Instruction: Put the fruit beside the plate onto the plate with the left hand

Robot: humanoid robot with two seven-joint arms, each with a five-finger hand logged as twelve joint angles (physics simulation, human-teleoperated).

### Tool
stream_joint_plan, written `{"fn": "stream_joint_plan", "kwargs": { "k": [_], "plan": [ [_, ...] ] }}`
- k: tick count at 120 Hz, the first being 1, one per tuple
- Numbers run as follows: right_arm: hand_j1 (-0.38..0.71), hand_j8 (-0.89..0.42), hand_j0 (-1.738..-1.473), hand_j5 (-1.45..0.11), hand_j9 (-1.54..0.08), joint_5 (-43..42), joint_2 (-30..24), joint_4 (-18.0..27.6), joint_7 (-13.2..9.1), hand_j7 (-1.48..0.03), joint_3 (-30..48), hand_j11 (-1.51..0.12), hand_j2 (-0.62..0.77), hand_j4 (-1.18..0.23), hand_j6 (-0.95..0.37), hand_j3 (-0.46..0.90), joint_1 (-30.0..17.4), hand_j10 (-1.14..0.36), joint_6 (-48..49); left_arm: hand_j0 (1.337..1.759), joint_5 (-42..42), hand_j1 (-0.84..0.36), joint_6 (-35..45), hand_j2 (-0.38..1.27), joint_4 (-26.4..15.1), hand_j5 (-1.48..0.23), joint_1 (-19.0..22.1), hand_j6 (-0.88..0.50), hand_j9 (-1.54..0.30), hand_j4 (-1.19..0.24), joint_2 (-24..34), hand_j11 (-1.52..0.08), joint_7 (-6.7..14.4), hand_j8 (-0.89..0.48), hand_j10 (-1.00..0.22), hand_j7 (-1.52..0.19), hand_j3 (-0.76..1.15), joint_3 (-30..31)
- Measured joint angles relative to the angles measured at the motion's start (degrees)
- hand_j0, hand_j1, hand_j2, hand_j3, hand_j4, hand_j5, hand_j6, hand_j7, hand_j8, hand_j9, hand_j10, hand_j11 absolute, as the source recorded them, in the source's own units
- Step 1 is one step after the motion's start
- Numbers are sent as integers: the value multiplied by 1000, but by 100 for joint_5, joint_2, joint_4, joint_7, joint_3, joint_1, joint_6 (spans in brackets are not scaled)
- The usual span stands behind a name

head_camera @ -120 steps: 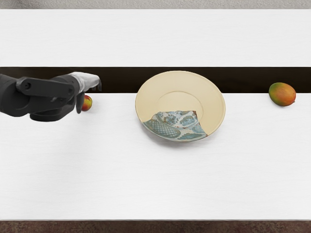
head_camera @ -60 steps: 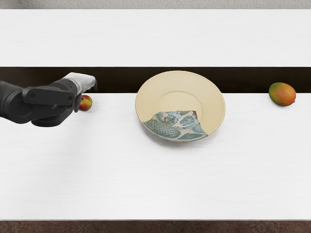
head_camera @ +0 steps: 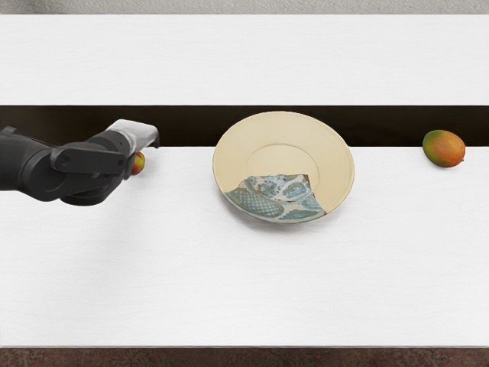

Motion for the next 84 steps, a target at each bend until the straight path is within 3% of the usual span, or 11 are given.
{"fn": "stream_joint_plan", "kwargs": {
  "k": [84],
  "plan": [
    [-312, -31, -1658, -40, -40, 0, 0, 0, 0, -40, 0, -40, -6, -31, -31, 0, 0, -31, -1, 1657, -5, -216, 369, 146, 43, -628, 98, -478, -626, -478, -44, -625, -19, -479, -480, -627, 0, 71]
  ]
}}
